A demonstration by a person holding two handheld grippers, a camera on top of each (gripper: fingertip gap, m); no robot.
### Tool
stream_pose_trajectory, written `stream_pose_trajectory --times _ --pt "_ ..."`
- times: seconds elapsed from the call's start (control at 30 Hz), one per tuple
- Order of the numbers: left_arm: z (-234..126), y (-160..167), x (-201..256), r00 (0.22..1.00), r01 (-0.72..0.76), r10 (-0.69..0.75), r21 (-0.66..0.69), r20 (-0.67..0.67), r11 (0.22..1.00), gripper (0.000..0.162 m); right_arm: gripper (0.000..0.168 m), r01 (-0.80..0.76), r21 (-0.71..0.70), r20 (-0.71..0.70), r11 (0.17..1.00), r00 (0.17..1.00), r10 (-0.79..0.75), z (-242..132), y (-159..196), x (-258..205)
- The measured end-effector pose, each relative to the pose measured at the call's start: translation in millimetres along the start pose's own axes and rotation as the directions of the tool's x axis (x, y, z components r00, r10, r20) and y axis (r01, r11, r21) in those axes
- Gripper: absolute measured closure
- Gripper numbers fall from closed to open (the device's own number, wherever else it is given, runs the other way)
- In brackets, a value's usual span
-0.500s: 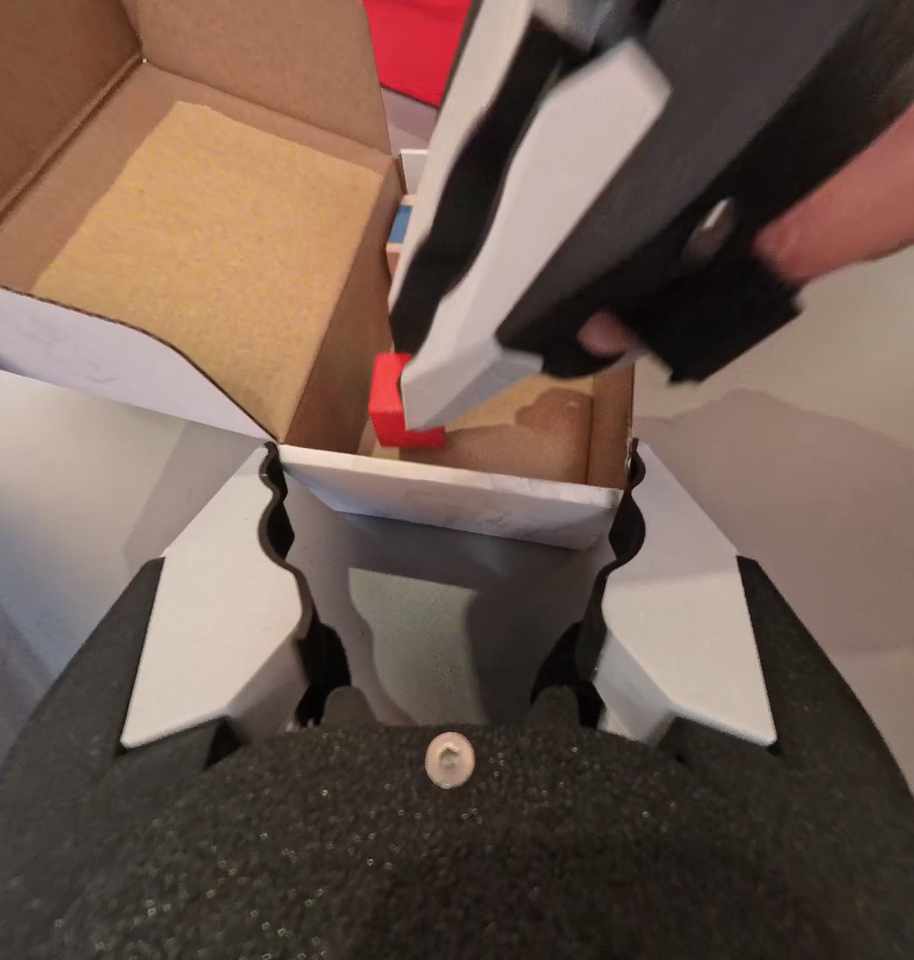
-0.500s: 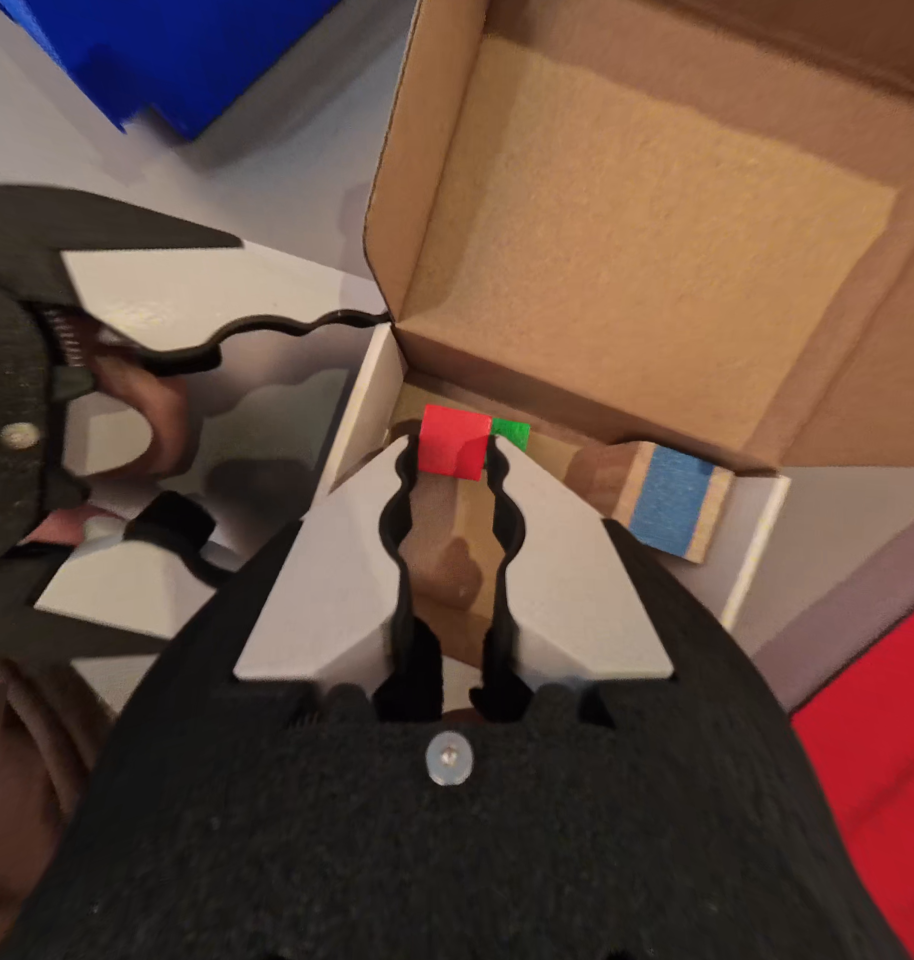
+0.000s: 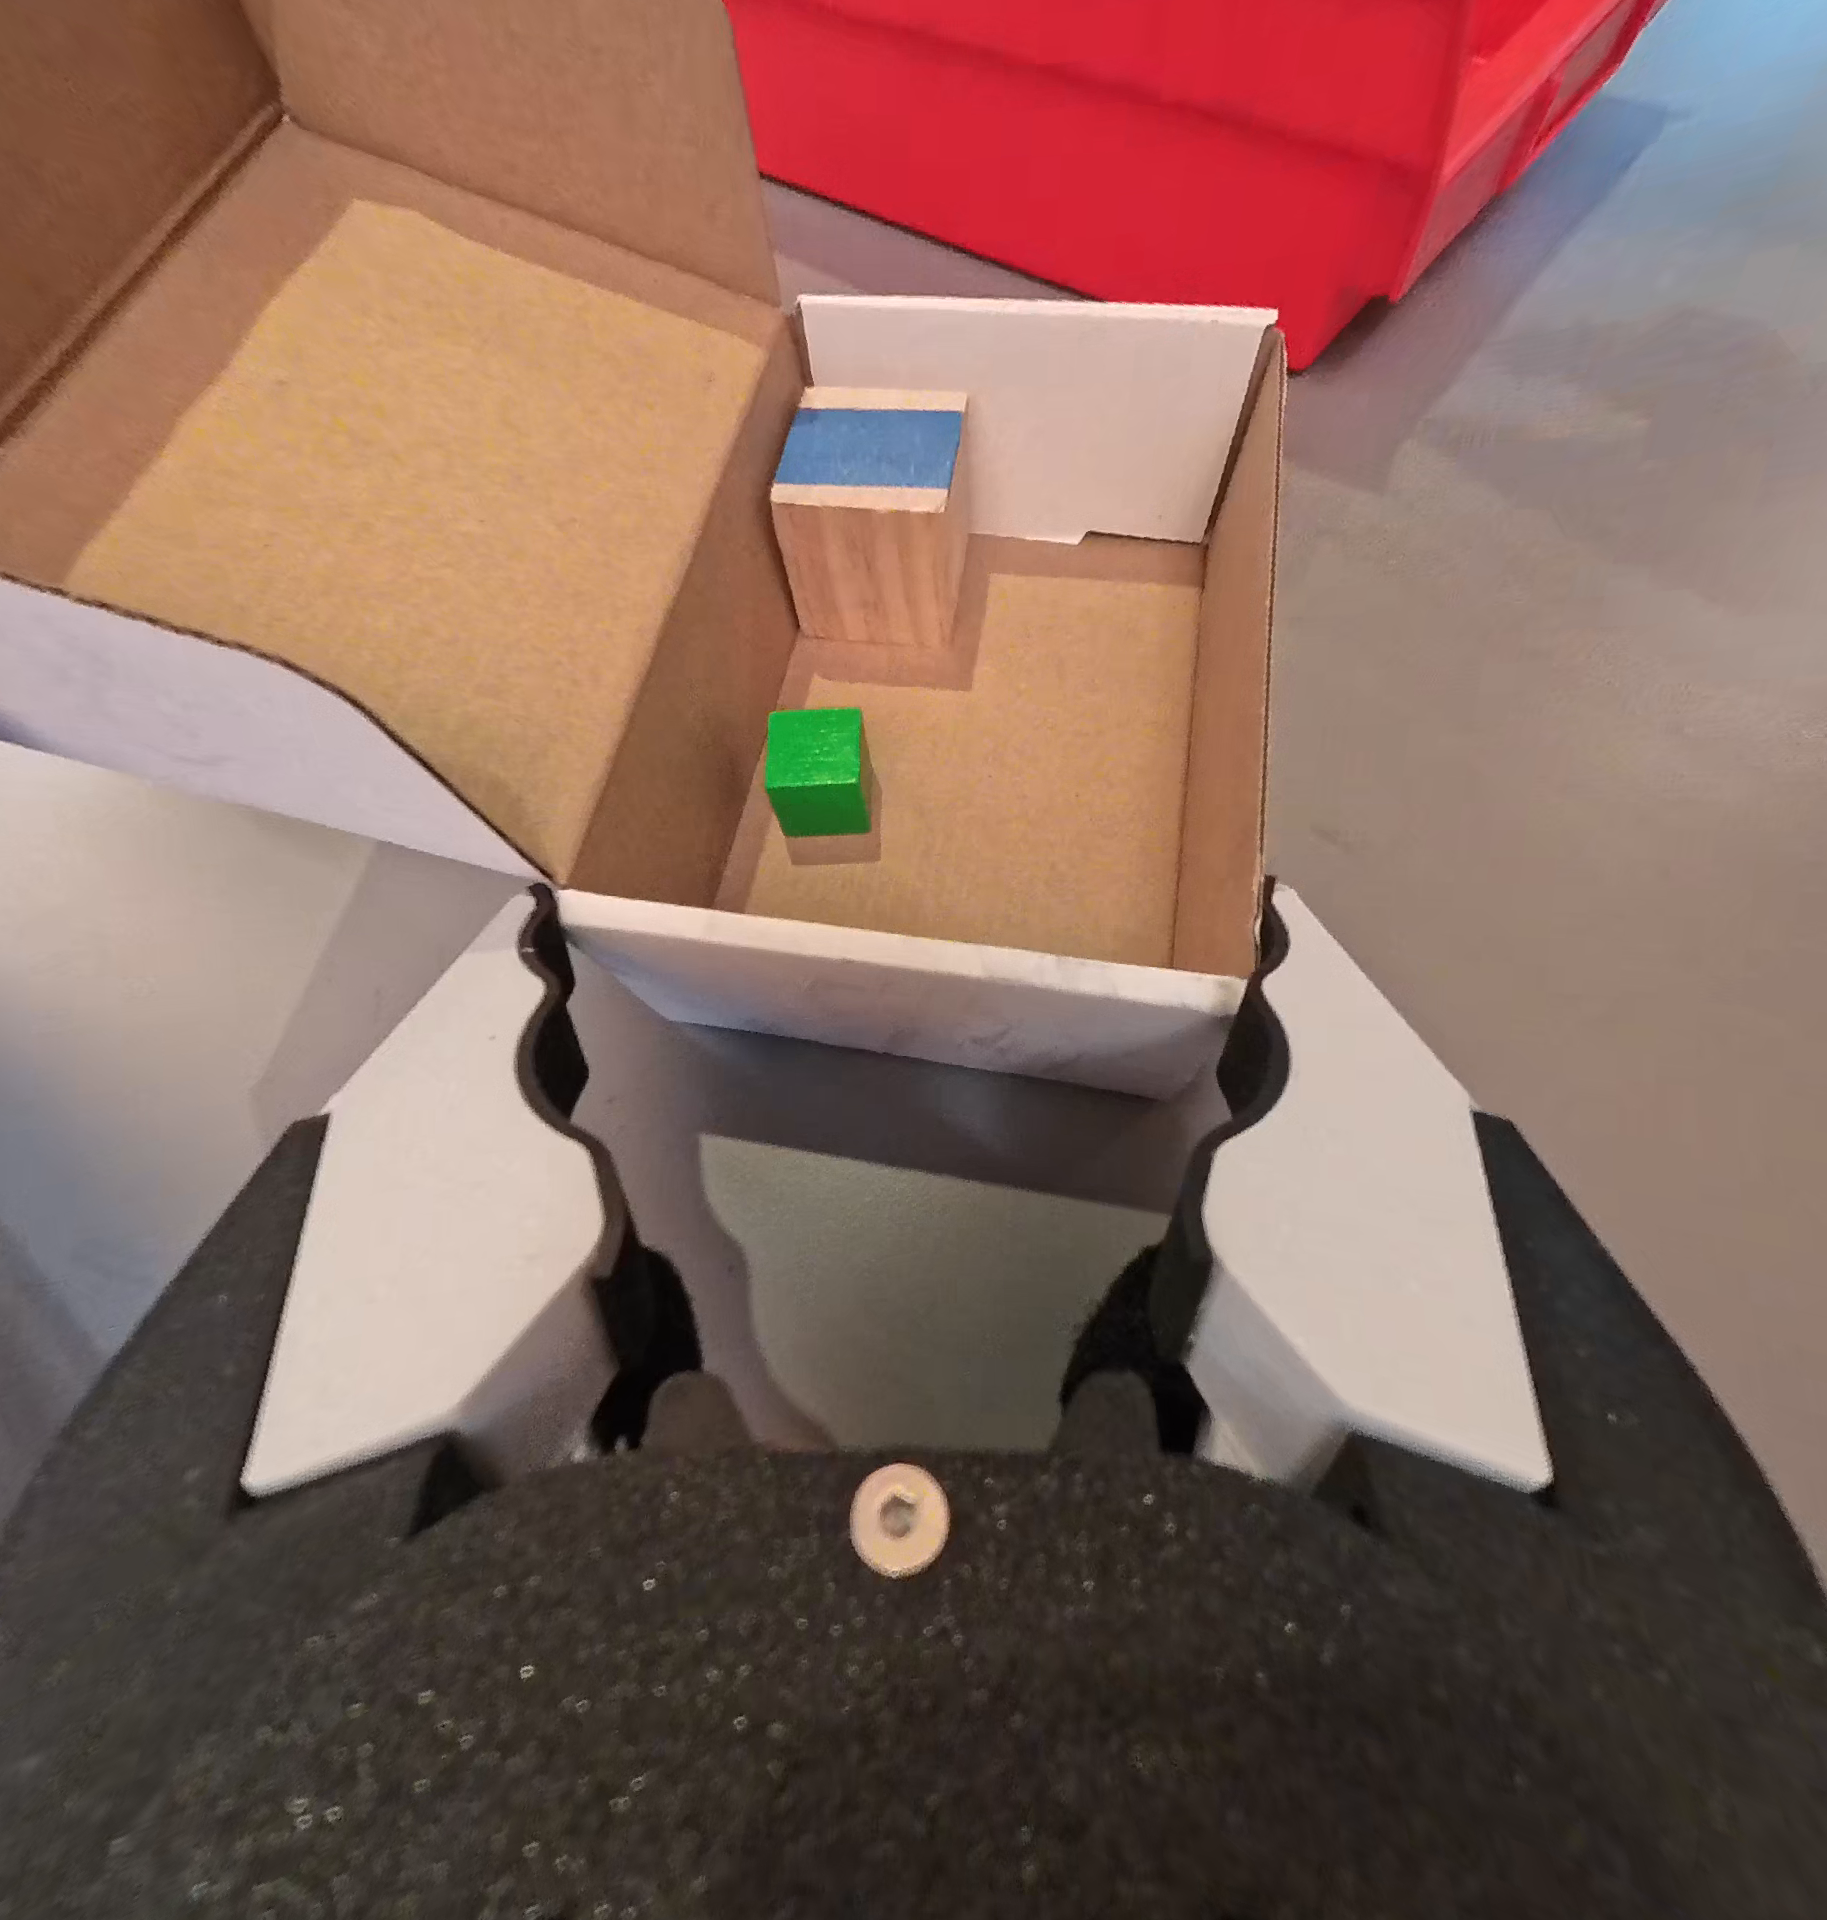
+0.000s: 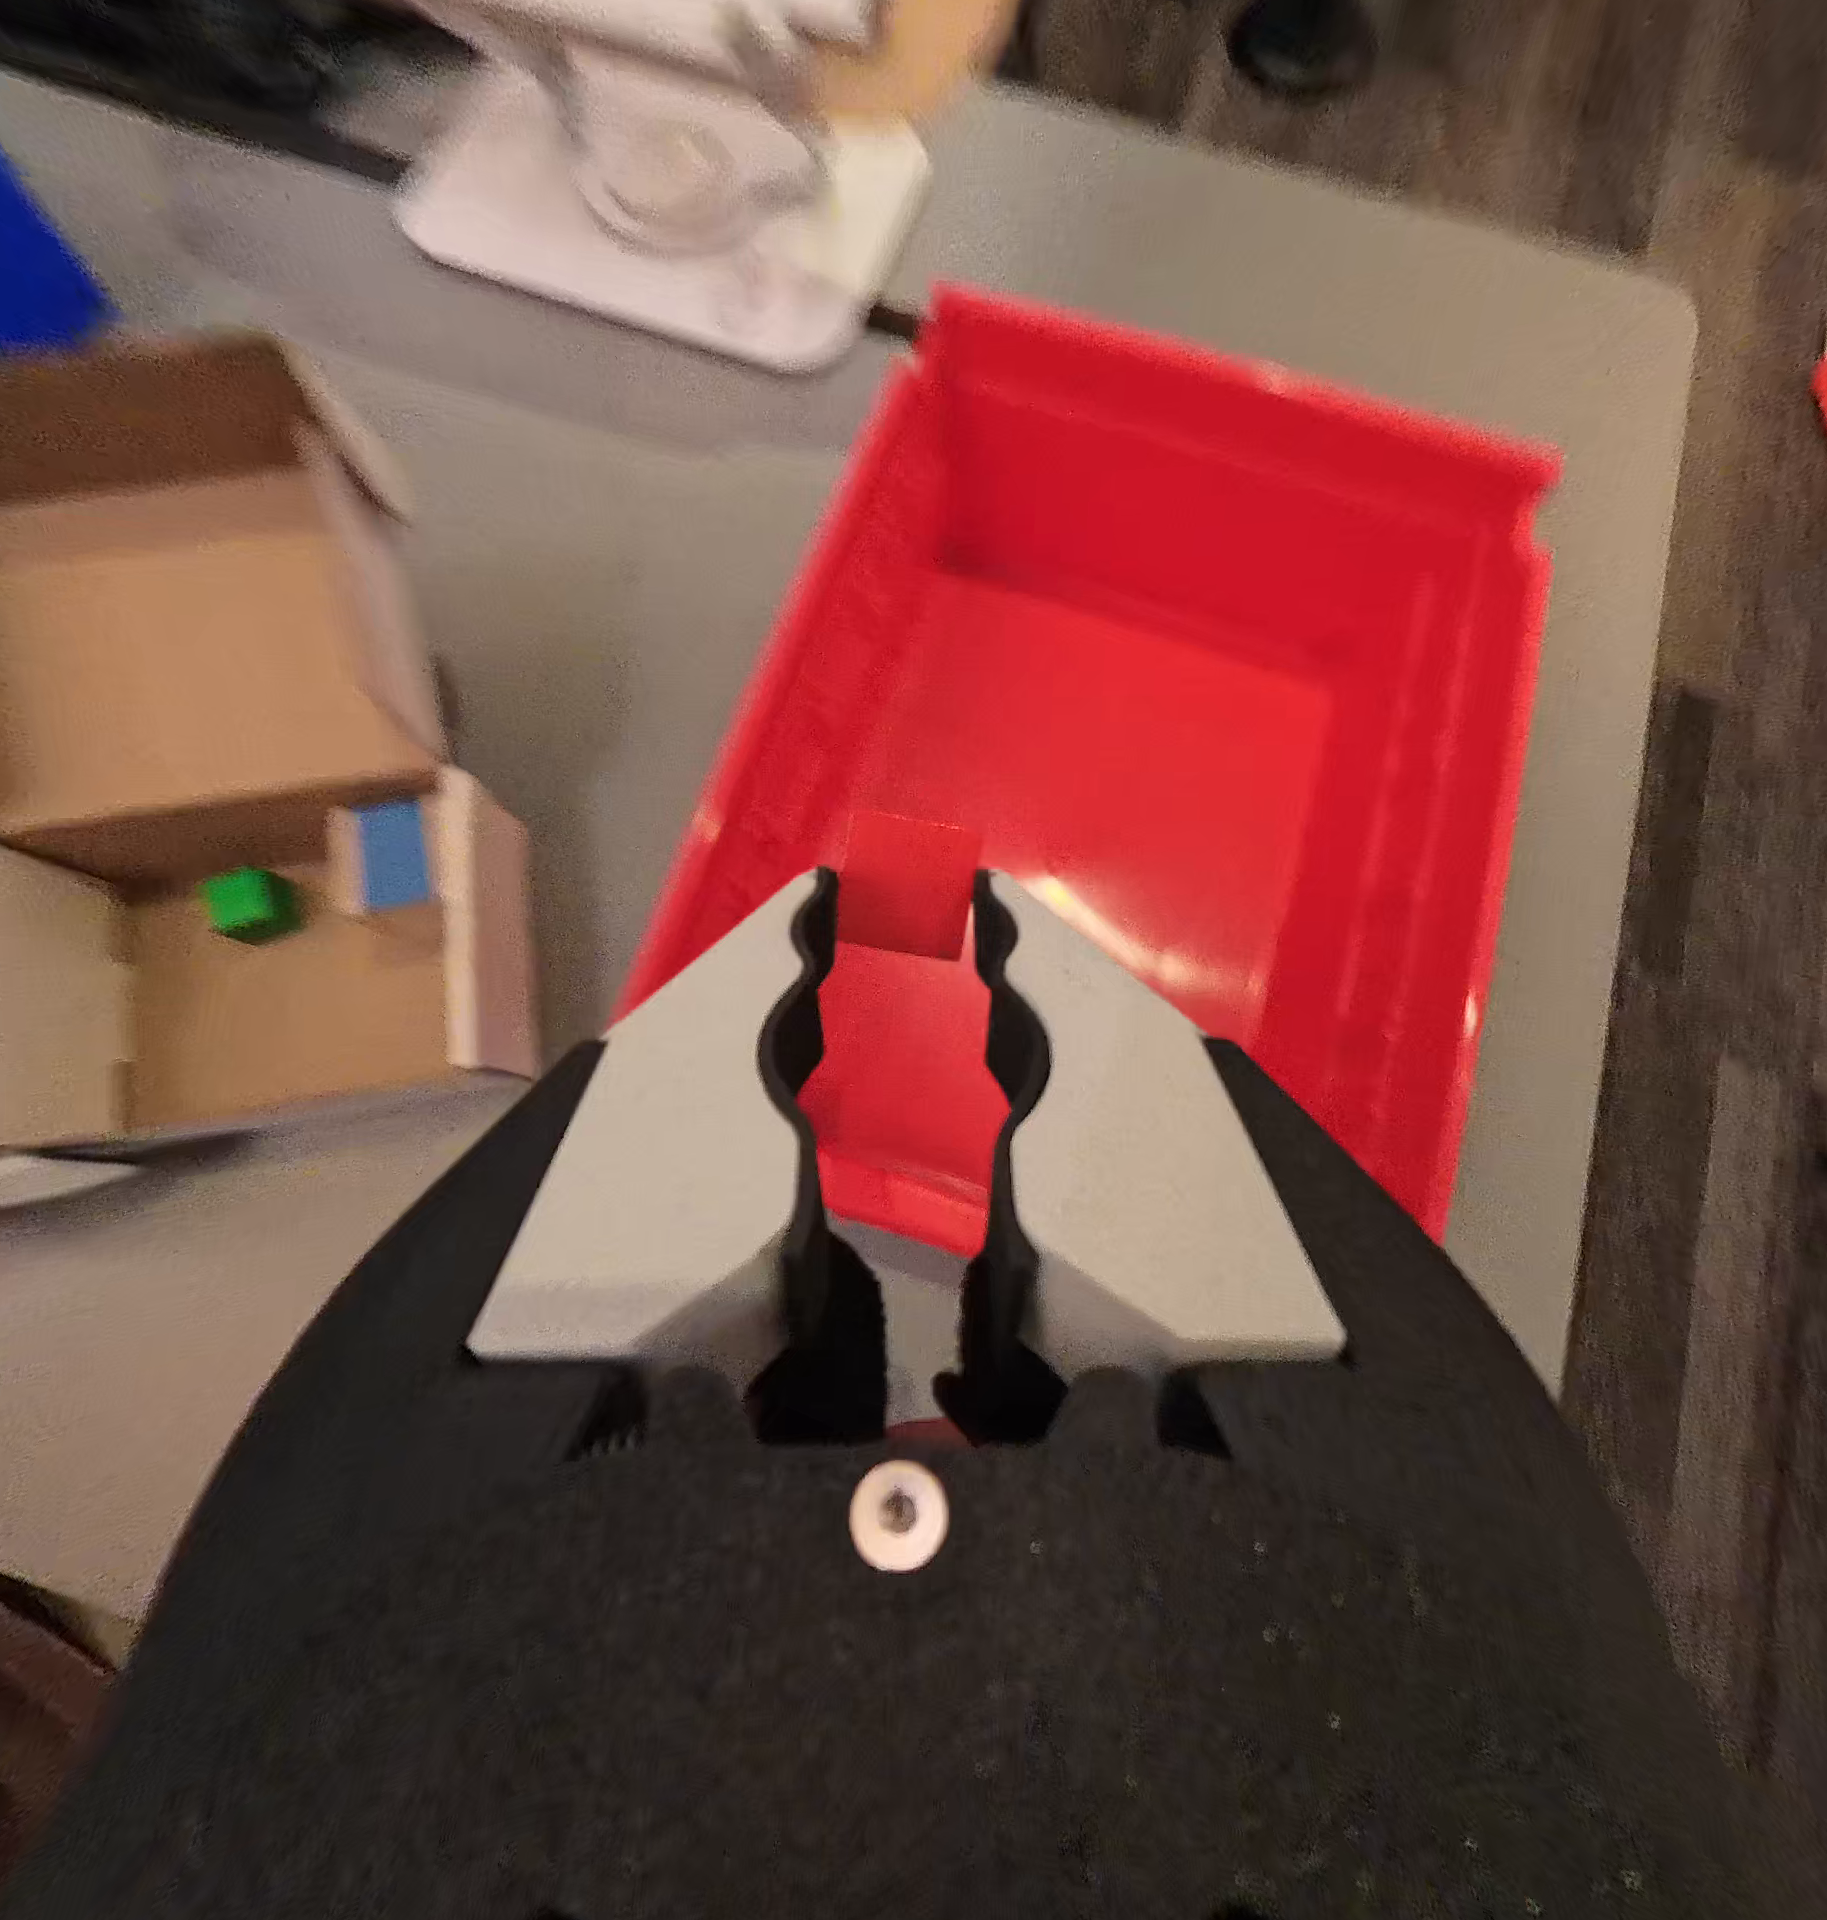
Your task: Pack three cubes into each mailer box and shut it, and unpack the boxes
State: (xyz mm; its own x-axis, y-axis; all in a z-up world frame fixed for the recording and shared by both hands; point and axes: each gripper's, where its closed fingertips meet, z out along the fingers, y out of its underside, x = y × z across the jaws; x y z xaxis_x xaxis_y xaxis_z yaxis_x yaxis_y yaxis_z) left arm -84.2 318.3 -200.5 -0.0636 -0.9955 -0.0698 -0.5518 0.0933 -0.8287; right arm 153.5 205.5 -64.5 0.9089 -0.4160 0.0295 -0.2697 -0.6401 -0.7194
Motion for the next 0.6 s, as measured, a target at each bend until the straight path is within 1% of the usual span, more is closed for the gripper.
stream_pose_trajectory --times 0.03,0.1,0.2,0.3,0.37,0.53,0.6 --pt "0 0 0 1.0 0.0 0.0 -0.001 0.0 1.0 0.037 0.143 -0.025 -0.051 -0.003 0.998 1.0 0.025 11 17 12" --pt "0 0 0 1.0 0.0 0.0 -0.002 -0.001 1.0 0.037 0.143 -0.054 -0.142 0.011 0.988 0.998 0.056 36 48 22" --pt "1 0 0 1.0 -0.002 0.002 -0.004 -0.002 1.0 0.037 0.143 -0.01 -0.266 0.036 0.964 0.999 0.02 70 79 14" --pt "1 0 0 1.0 -0.004 0.004 -0.005 -0.003 1.0 0.037 0.143 0.037 -0.346 0.041 0.937 0.999 -0.024 89 93 4" --pt "1 0 0 1.0 -0.007 0.007 -0.007 -0.003 1.0 0.037 0.143 0.058 -0.384 0.012 0.922 0.998 -0.058 95 101 5" --pt "1 0 0 1.0 -0.011 0.011 -0.005 -0.004 1.0 0.037 0.142 0.047 -0.402 0.021 0.914 0.999 -0.042 96 103 3" --pt "1 0 0 1.0 -0.011 0.011 -0.004 -0.003 1.0 0.037 0.142 0.035 -0.38 0.0 0.924 0.999 -0.038 97 100 7"
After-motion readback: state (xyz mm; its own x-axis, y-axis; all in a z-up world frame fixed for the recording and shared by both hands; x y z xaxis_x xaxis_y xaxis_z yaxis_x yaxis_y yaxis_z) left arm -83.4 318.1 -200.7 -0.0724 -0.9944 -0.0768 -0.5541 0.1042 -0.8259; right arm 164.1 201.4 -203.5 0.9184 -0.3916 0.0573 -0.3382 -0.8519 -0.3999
